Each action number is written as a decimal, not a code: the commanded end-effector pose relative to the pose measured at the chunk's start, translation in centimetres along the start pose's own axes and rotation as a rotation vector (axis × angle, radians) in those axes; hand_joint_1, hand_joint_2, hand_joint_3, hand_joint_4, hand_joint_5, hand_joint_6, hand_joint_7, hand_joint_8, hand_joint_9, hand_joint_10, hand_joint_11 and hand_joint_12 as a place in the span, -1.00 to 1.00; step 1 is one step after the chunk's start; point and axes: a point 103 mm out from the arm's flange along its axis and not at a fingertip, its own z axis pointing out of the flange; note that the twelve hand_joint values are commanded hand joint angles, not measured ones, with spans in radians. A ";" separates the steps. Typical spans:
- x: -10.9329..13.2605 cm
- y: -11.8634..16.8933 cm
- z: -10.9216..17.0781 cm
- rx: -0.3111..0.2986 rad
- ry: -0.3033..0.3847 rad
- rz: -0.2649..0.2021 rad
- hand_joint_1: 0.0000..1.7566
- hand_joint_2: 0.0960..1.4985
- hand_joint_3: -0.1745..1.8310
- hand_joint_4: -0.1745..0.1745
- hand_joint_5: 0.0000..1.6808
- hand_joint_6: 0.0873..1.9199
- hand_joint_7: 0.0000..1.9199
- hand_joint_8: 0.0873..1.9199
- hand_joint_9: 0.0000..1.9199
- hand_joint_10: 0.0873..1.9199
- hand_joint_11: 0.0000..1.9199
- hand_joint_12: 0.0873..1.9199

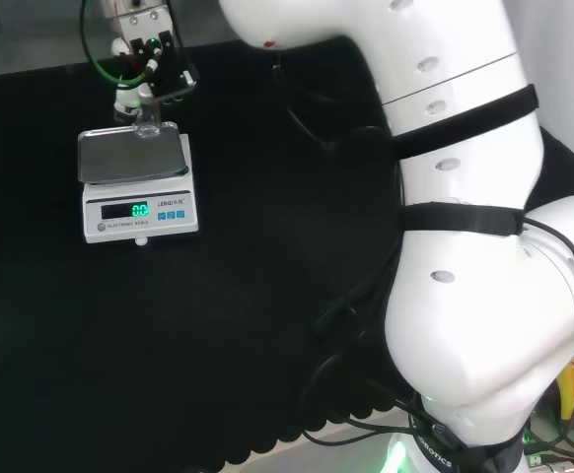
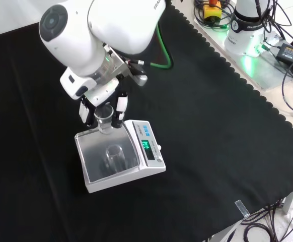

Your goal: Put the beaker on the electronic balance.

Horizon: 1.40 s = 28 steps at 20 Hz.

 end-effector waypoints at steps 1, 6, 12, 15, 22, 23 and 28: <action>1.8 0.3 1.1 0.038 -0.008 -0.052 0.29 0.50 -0.83 -1.00 0.09 0.11 0.28 -0.10 0.79 -0.55 0.86 -0.51; 2.1 0.7 1.5 0.039 -0.002 -0.054 0.29 0.50 -0.83 -1.00 0.09 0.11 0.28 -0.10 0.79 -0.55 0.86 -0.51; 3.1 1.8 2.4 0.019 0.005 -0.057 0.29 0.50 -0.83 -1.00 0.09 0.11 0.28 -0.10 0.79 -0.55 0.86 -0.51; 3.3 2.3 2.9 0.006 0.015 -0.062 0.29 0.50 -0.83 -1.00 0.09 0.11 0.28 -0.10 0.79 -0.55 0.87 -0.51; 3.0 2.5 2.9 0.003 0.033 -0.058 0.29 0.50 -0.83 -1.00 0.09 0.11 0.28 -0.10 0.80 -0.55 0.87 -0.51; 3.0 2.6 2.9 0.003 0.034 -0.059 0.29 0.50 -0.83 -1.00 0.09 0.11 0.28 -0.10 0.80 -0.55 0.87 -0.51; 2.9 2.7 3.0 0.000 0.036 -0.054 0.29 0.50 -0.83 -1.00 0.09 0.11 0.28 -0.10 0.80 -0.55 0.87 -0.50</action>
